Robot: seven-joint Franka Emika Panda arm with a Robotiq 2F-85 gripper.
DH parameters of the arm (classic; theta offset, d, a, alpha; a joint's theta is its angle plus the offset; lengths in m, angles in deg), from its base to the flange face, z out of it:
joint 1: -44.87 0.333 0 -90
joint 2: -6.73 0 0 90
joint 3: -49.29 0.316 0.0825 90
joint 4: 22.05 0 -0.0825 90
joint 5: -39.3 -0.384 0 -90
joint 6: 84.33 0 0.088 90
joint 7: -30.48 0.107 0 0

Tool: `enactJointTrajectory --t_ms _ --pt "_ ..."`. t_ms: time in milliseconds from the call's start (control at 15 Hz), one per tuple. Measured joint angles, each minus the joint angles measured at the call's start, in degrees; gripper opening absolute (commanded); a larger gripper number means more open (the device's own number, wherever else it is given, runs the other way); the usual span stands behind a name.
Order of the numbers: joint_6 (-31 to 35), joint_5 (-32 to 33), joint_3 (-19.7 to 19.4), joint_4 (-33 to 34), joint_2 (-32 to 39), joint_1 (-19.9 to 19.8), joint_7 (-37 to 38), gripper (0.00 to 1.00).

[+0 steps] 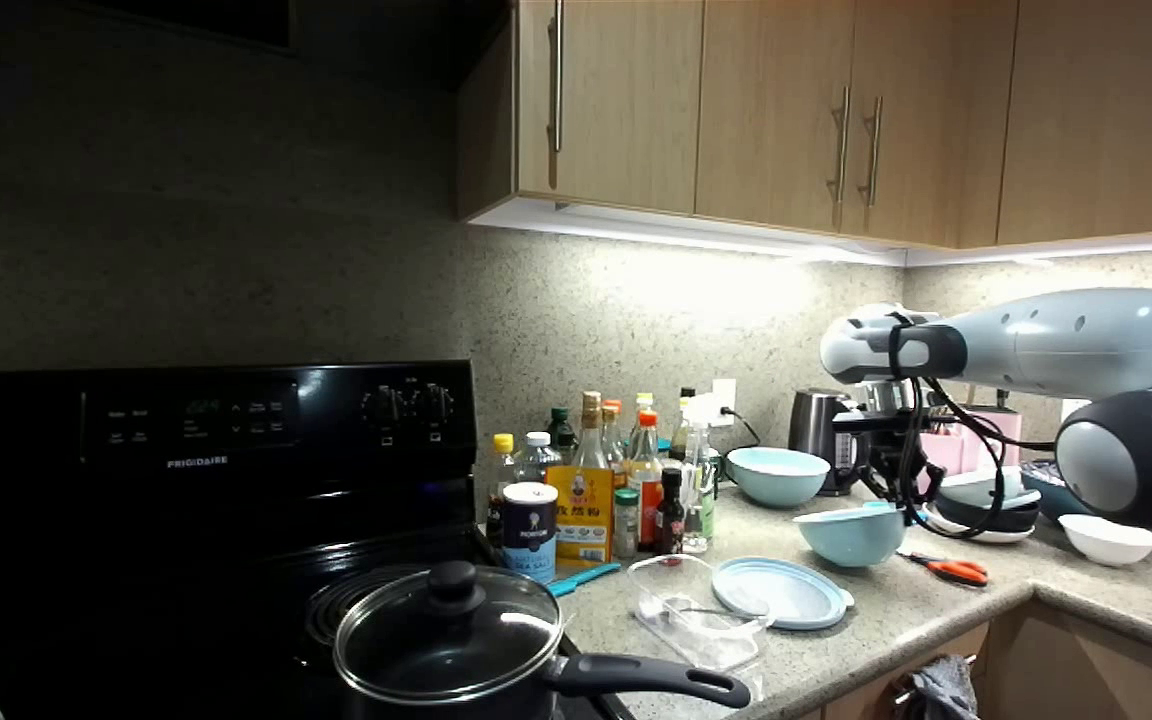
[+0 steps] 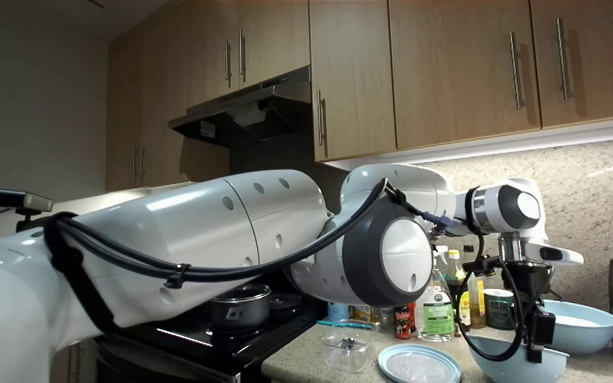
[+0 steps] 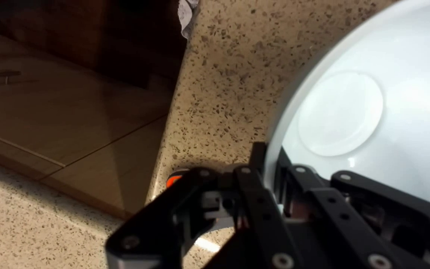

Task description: Move the glass bowl to the right and the clear bowl to the left

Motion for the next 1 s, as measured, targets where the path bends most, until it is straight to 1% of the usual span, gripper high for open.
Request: enactJointTrajectory --t_ms 267,333,400,600,800,933,1000 --pt "-1.2 0.0 0.16 0.0 -0.04 0.08 -0.07 0.03" --pt "-2.01 0.0 0.15 0.0 -0.1 0.07 -0.32 0.2" --pt "-2.85 0.0 0.13 0.0 -0.2 0.07 -0.71 0.34" --pt "-5.89 0.06 0.0 -0.73 -0.18 0.07 -1.53 0.52" --pt "-8.19 0.07 -0.05 -1.01 0.35 0.05 -1.76 0.72" --pt "-9.13 0.07 -0.13 -0.95 0.65 0.02 -1.76 0.84" --pt "-9.29 0.07 -0.17 -0.95 0.69 -0.02 -1.76 0.91"
